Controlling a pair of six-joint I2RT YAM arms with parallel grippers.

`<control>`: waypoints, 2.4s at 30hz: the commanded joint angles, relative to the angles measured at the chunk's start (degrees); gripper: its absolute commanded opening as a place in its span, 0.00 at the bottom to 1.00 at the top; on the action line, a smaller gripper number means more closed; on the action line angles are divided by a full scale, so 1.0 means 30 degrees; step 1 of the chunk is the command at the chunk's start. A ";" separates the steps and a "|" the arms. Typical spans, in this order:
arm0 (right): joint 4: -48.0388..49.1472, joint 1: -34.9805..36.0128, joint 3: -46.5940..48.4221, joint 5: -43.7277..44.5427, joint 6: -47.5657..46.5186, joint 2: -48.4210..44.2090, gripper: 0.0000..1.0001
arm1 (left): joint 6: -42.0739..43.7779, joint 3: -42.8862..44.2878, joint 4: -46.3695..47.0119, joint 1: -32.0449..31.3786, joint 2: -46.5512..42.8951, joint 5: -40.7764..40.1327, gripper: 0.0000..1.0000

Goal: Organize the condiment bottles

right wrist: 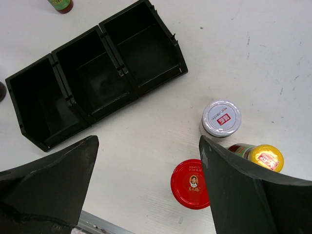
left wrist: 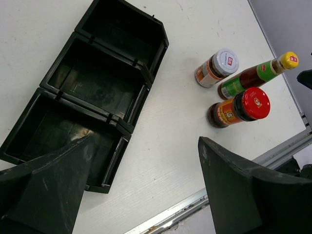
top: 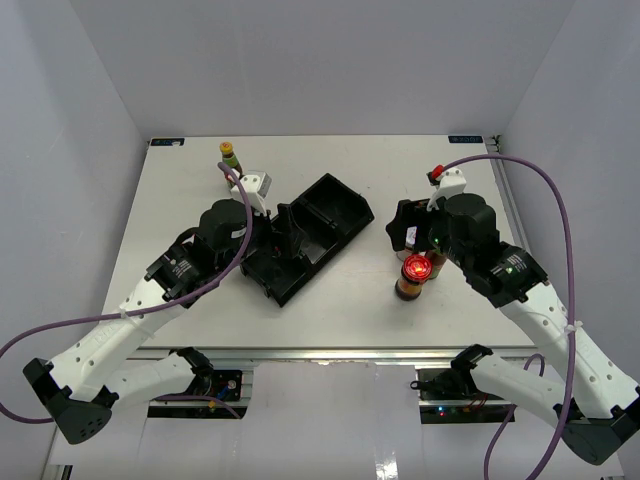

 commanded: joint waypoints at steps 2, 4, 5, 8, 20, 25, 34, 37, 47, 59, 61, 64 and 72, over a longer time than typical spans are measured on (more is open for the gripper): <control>0.0285 0.0023 0.0164 0.0470 0.0081 -0.0368 0.90 | -0.0200 0.0093 -0.0169 0.0030 -0.0387 -0.0283 0.98; 0.0366 0.0023 0.0084 0.0470 0.0081 -0.0556 0.90 | -0.0307 0.0147 -0.0196 0.0030 -0.0333 -0.0444 0.98; 0.0373 0.0023 0.0056 0.0481 0.0070 -0.0626 0.90 | -0.0380 0.0173 -0.0230 0.0030 -0.0318 -0.0511 0.98; 0.0400 0.0023 -0.0008 0.0604 0.0052 -0.0799 0.90 | -0.0624 0.0420 -0.0443 0.0030 -0.0089 -0.0841 0.98; 0.0275 0.0032 -0.0652 -0.0011 0.0307 -0.1321 0.90 | -0.2986 0.3326 -0.6092 0.5550 0.3898 -0.5295 0.98; 0.1027 0.0023 -0.1681 -0.1525 -0.0339 -0.2647 0.90 | -0.2778 0.2912 -0.6372 0.9195 0.3666 -0.4543 0.94; 0.1109 0.0039 -0.2453 -0.1737 -0.0986 -0.3724 0.90 | -0.3188 0.1770 -0.7509 1.2690 0.3515 -0.4715 0.90; 0.1246 0.0023 -0.2762 -0.1900 -0.1003 -0.4015 0.90 | -0.3326 0.1306 -0.7777 1.3204 0.3382 -0.4640 0.89; 0.1389 0.0023 -0.3389 -0.1864 -0.1266 -0.5190 0.90 | -0.3364 -0.1347 -0.7045 1.4092 0.3203 -0.3482 0.92; 0.1347 0.0023 -0.3592 -0.1885 -0.1467 -0.5607 0.90 | -0.3439 -0.2492 -0.6033 1.4151 0.4337 -0.3940 0.93; 0.1372 0.0052 -0.3617 -0.1844 -0.1533 -0.5674 0.90 | -0.3390 -0.2599 -0.5907 1.4181 0.4517 -0.4163 0.93; 0.1459 0.0023 -0.3733 -0.1844 -0.1620 -0.5787 0.90 | -0.3245 -0.2508 -0.5673 1.4239 0.4952 -0.4654 0.92; 0.1627 0.0045 -0.3901 -0.1844 -0.1729 -0.5723 0.90 | -0.2863 -0.2039 -0.5264 1.4327 0.5650 -0.5301 0.86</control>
